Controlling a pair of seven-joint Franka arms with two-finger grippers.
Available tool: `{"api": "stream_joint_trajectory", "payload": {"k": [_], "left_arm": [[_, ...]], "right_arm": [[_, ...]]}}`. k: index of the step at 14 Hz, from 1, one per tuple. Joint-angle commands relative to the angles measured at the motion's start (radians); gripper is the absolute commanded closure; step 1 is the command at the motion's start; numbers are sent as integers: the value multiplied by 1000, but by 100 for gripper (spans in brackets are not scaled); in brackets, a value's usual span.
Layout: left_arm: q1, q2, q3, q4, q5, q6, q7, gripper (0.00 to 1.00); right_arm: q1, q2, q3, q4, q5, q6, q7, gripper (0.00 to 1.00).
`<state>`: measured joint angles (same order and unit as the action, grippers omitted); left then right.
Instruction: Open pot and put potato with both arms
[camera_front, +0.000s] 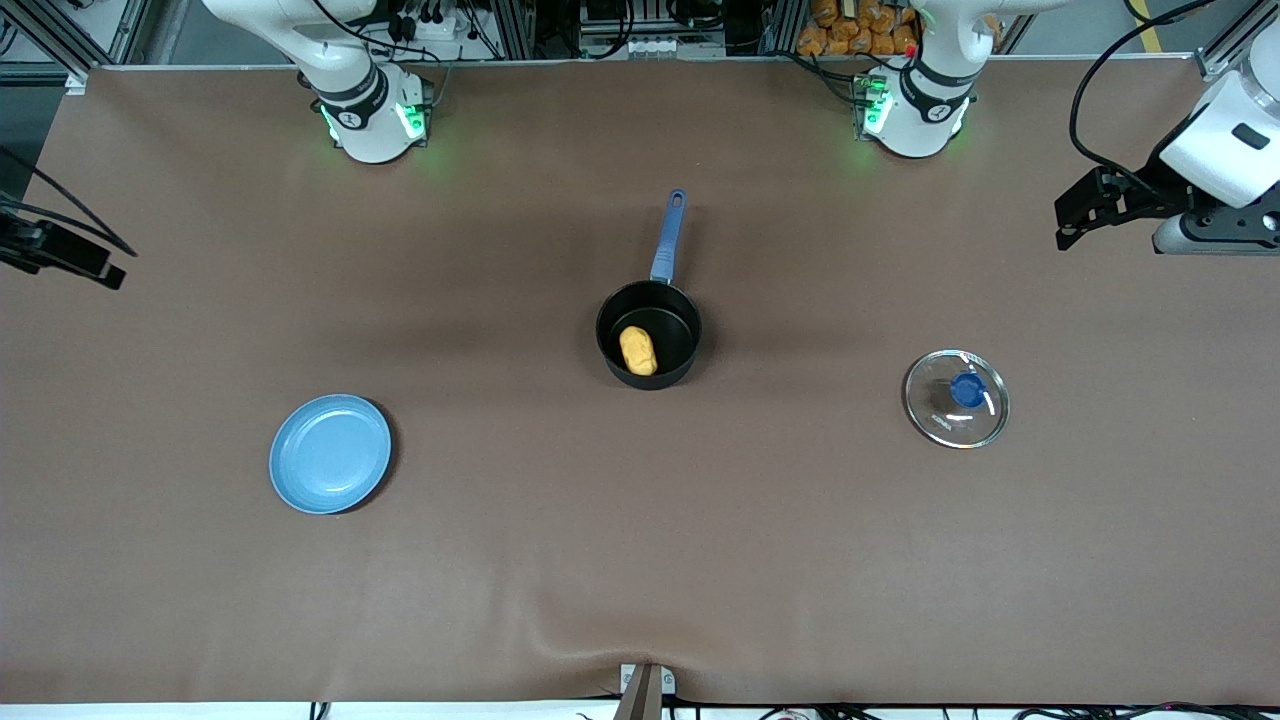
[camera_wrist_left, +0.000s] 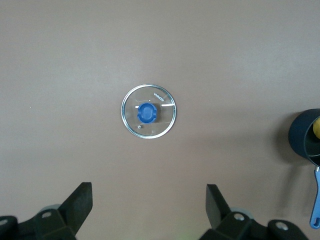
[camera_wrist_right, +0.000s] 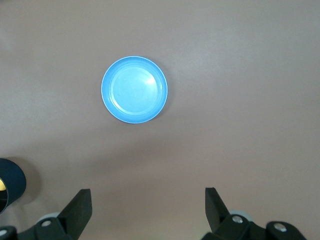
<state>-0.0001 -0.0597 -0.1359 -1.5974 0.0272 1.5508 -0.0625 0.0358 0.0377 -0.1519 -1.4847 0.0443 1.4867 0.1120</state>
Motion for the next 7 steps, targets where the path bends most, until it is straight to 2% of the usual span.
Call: {"api": "stream_joint_trajectory", "payload": {"k": [1, 7], "left_arm": [[-6, -19, 9, -3, -23, -43, 0, 0], [-6, -8, 10, -1, -50, -38, -31, 0]], "right_arm": [[-10, 4, 11, 34, 25, -23, -3, 0], [-8, -5, 12, 34, 25, -28, -3, 0]]}}
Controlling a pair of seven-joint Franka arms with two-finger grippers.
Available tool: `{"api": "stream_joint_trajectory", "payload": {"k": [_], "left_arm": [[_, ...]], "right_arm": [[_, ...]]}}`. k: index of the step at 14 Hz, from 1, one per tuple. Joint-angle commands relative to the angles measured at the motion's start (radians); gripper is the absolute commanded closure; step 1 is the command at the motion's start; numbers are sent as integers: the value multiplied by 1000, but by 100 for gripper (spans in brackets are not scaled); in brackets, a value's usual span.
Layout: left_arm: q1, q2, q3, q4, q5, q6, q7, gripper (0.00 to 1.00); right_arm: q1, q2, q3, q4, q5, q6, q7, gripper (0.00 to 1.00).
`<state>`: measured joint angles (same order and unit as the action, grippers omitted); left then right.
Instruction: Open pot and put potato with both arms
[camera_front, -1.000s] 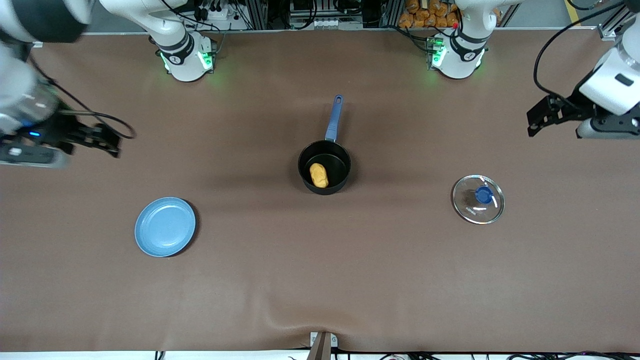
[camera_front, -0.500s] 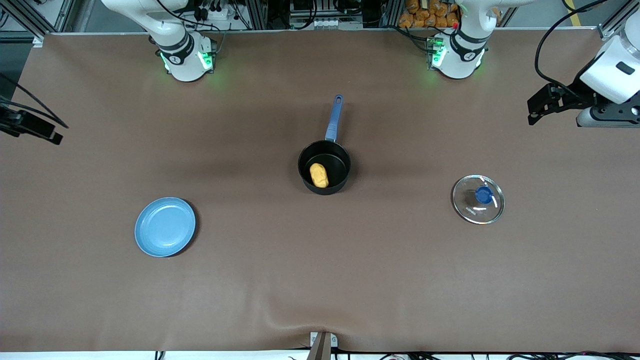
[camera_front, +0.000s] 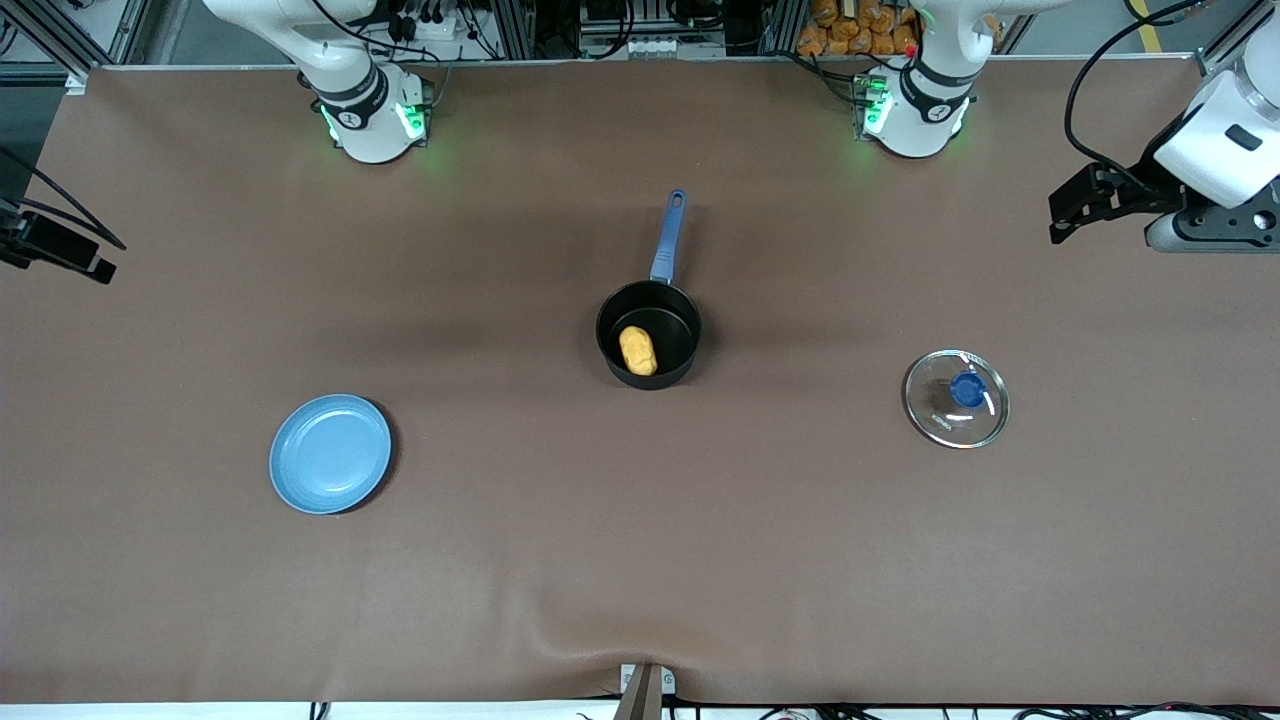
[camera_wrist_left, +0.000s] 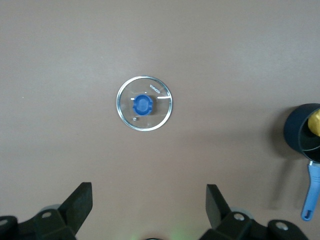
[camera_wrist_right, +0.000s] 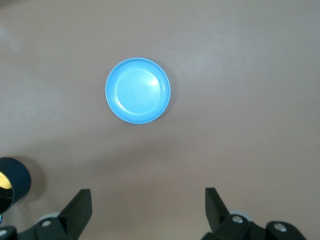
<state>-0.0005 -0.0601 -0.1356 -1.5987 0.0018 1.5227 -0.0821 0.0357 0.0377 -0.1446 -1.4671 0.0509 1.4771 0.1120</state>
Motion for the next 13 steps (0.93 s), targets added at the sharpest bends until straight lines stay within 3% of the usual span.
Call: {"api": "stream_joint_trajectory", "payload": {"k": [1, 13], "left_arm": [[-3, -9, 13, 2, -25, -10, -11, 0], [4, 3, 21, 28, -22, -15, -4, 0]], "right_arm": [[-7, -5, 7, 14, 17, -20, -5, 0], [4, -9, 10, 8, -26, 32, -155, 0]]}}
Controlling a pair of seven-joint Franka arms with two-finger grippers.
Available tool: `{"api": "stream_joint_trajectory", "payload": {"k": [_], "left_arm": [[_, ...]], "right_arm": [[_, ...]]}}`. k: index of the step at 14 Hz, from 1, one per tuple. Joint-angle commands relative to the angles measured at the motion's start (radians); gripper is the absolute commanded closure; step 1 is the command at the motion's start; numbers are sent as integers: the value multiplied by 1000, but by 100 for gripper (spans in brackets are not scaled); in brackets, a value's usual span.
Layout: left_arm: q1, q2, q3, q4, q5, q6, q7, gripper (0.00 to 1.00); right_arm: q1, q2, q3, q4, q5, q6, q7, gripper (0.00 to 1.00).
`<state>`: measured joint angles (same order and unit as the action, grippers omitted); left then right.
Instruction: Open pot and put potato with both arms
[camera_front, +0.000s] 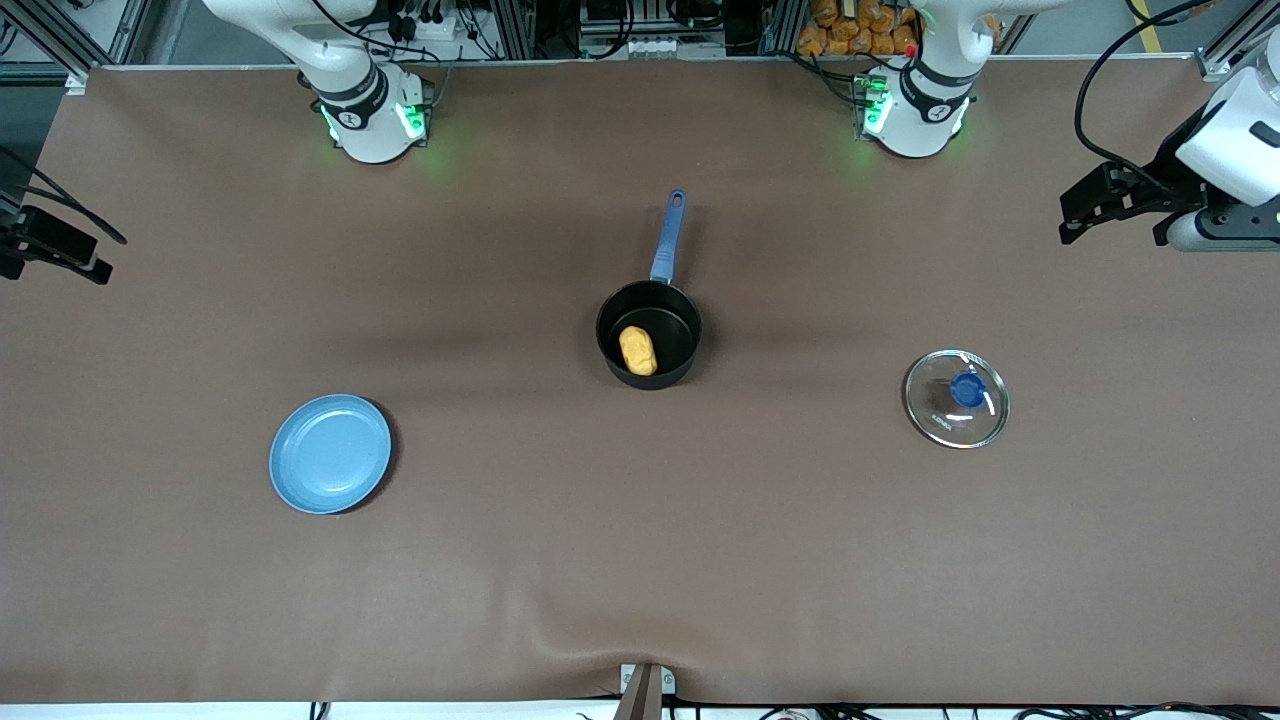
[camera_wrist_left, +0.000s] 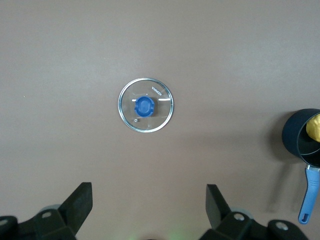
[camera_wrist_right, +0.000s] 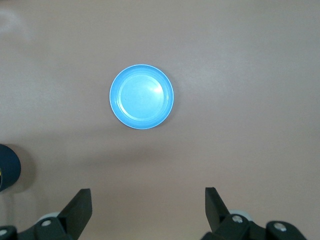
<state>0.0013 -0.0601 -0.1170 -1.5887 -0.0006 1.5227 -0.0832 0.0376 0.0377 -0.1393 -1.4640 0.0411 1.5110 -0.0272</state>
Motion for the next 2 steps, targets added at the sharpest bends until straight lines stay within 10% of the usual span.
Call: {"api": "stream_joint_trajectory", "payload": {"k": [1, 2], "left_arm": [[2, 2, 2, 18, -19, -15, -3, 0], [3, 2, 2, 18, -19, -15, -3, 0]], "right_arm": [[2, -10, 4, 5, -17, -2, -16, 0], [1, -9, 4, 5, -17, -2, -16, 0]]}}
